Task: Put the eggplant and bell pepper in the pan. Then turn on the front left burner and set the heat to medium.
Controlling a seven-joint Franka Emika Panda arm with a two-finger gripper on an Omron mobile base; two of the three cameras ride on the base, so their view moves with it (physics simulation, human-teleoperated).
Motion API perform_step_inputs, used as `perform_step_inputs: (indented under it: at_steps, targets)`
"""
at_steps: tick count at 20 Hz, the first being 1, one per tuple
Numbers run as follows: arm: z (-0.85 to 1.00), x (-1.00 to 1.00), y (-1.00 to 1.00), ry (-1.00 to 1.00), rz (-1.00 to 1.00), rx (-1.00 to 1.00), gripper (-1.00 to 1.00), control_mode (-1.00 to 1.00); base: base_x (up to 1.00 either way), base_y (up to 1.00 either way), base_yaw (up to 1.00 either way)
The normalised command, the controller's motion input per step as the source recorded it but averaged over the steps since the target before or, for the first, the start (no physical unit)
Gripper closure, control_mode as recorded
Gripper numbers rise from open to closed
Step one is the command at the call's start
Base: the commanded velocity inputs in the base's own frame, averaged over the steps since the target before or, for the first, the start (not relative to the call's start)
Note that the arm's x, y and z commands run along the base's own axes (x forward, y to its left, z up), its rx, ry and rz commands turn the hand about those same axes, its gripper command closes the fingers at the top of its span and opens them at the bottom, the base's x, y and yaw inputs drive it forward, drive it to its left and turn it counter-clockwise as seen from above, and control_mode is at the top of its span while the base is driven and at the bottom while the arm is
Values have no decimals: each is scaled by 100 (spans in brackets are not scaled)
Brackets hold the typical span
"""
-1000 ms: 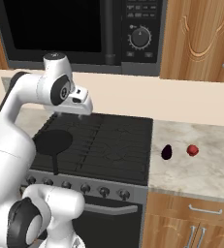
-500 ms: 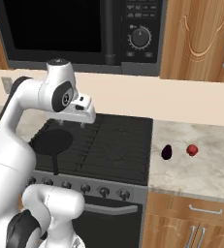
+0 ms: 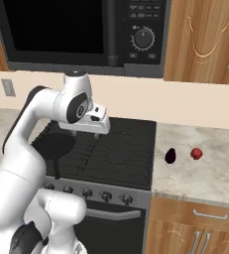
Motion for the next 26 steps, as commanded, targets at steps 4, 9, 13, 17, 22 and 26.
perform_step_inputs:
  at_steps: [4, 9, 13, 17, 22, 26]
  targets:
    - [-23, 16, -30, 0, 0, 0, -100, -100, 0, 0, 0]
    - [-22, 24, -29, 0, 0, 0, -100, -100, 0, 0, 0]
    - [-21, 31, -23, 0, 0, 0, -100, -100, 0, 0, 0]
    - [-20, 22, -22, 0, 0, 0, -100, -100, 0, 0, 0]
    - [-26, 18, -31, 0, 0, -1, -100, -100, 0, 0, 0]
    - [-29, 4, -42, 5, 0, -1, -100, -100, 0, 0, 0]
